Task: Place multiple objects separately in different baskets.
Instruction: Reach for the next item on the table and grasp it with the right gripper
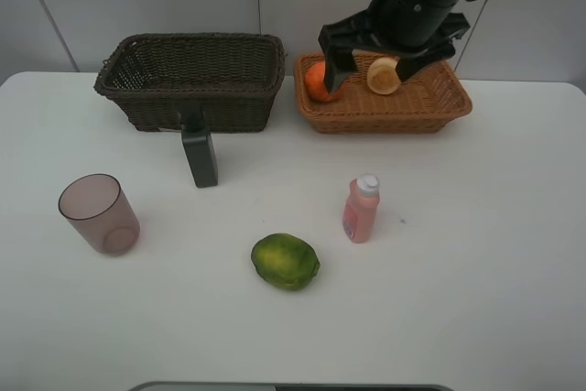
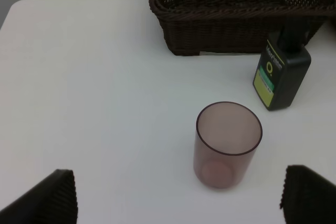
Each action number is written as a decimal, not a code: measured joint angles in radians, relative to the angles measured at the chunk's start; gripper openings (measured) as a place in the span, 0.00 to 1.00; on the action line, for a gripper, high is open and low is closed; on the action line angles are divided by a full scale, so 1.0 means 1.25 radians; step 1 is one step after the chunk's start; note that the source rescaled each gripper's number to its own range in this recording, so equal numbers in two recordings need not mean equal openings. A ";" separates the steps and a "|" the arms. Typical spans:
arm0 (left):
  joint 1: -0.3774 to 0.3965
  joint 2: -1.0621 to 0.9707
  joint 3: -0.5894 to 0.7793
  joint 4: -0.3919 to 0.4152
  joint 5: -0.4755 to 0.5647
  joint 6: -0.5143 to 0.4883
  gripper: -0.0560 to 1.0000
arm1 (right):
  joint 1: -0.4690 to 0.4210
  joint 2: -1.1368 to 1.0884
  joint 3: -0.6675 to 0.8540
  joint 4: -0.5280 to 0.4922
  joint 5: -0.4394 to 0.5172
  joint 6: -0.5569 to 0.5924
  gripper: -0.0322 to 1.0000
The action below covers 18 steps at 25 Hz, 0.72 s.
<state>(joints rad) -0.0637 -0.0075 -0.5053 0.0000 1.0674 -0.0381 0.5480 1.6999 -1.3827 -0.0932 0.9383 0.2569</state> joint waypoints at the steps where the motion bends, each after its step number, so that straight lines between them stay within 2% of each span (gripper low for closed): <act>1: 0.000 0.000 0.000 0.000 0.000 0.000 1.00 | 0.015 -0.014 0.011 0.001 0.007 -0.001 0.97; 5: 0.000 0.000 0.000 0.000 0.000 0.000 1.00 | 0.066 -0.037 0.038 0.003 0.028 -0.001 0.97; 10: 0.000 0.000 0.000 0.000 0.000 0.000 1.00 | 0.077 -0.038 0.084 0.007 0.026 -0.001 0.97; 12: 0.000 0.000 0.000 0.000 0.000 0.000 1.00 | 0.077 -0.038 0.115 0.007 0.013 -0.001 0.97; 18: 0.000 0.000 0.000 0.000 0.000 0.000 1.00 | 0.064 -0.036 0.210 0.025 -0.090 -0.001 0.97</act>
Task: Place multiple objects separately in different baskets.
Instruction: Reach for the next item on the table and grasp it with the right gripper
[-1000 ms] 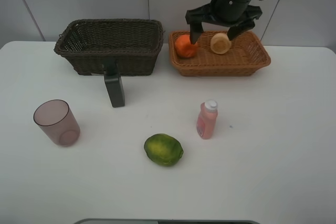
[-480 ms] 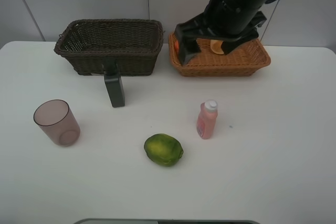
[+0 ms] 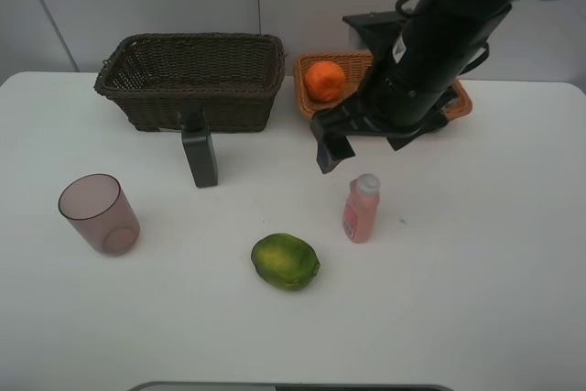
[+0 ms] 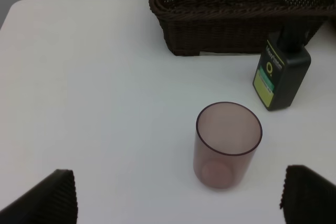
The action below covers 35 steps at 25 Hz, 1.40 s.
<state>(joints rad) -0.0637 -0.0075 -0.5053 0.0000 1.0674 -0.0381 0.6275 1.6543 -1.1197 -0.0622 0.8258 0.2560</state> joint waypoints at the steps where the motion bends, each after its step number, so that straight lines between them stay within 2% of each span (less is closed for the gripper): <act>1: 0.000 0.000 0.000 0.000 0.000 0.000 1.00 | -0.007 0.001 0.007 0.000 -0.009 0.000 0.98; 35: 0.000 0.000 0.000 0.000 0.000 0.000 1.00 | -0.025 0.212 0.012 0.012 -0.076 0.013 0.96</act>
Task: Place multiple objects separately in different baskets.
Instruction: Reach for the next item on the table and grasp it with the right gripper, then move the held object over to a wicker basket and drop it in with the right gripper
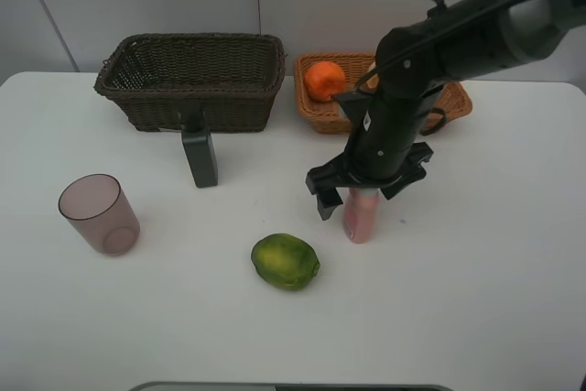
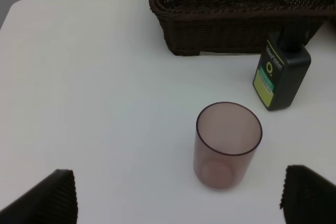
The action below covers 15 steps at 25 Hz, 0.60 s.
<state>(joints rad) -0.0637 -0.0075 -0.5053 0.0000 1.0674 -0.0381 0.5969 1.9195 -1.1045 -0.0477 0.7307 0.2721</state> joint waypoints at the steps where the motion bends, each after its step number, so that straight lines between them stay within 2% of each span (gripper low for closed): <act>1: 0.000 0.000 0.000 0.000 0.000 0.000 1.00 | 0.000 0.002 0.000 0.000 0.000 0.000 0.92; 3: 0.000 0.000 0.000 0.000 0.000 0.000 1.00 | 0.000 0.002 0.000 0.000 0.000 0.000 0.79; 4: 0.000 0.000 0.000 0.000 0.000 0.000 1.00 | 0.000 0.002 0.000 0.000 0.000 0.000 0.67; 7: 0.000 0.000 0.000 0.000 0.000 0.000 1.00 | 0.000 0.003 0.000 0.001 0.004 0.001 0.24; 8: 0.000 0.000 0.000 0.000 0.000 0.000 1.00 | 0.000 0.003 0.000 0.005 0.004 0.001 0.21; 15: 0.000 0.000 0.000 0.000 0.000 0.000 1.00 | 0.000 0.003 0.000 0.004 0.006 0.002 0.21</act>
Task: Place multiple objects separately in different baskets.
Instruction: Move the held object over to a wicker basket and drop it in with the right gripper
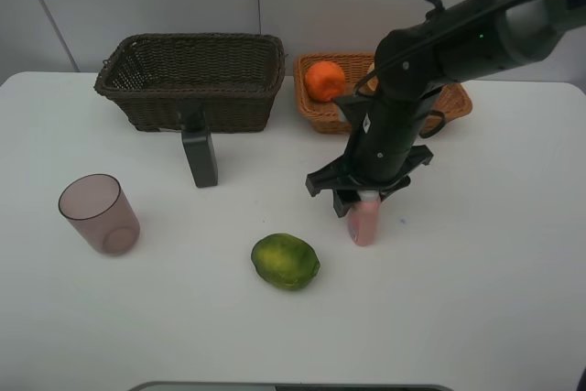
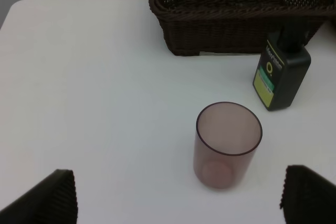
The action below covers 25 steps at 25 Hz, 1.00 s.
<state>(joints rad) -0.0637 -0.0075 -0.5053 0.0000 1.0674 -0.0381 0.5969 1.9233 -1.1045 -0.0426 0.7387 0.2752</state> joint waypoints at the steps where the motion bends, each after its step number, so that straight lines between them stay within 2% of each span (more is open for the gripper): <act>1: 0.000 0.000 0.000 0.000 0.000 0.000 1.00 | 0.000 0.000 0.000 0.000 0.000 0.000 0.21; 10: 0.000 0.000 0.000 0.000 0.000 0.000 1.00 | 0.000 -0.003 0.000 0.000 0.000 0.000 0.21; 13: 0.000 0.000 0.000 0.000 0.000 0.000 1.00 | -0.001 -0.013 -0.021 -0.004 0.030 0.000 0.21; 19: 0.000 0.000 0.000 0.000 0.000 0.000 1.00 | -0.001 -0.034 -0.190 -0.008 0.155 -0.013 0.21; 25: 0.000 0.000 0.000 0.000 0.000 0.000 1.00 | 0.001 -0.017 -0.385 -0.007 0.216 -0.024 0.21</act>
<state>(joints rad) -0.0637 -0.0075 -0.5053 0.0000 1.0674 -0.0381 0.5980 1.9018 -1.5861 -0.0516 1.0083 0.2450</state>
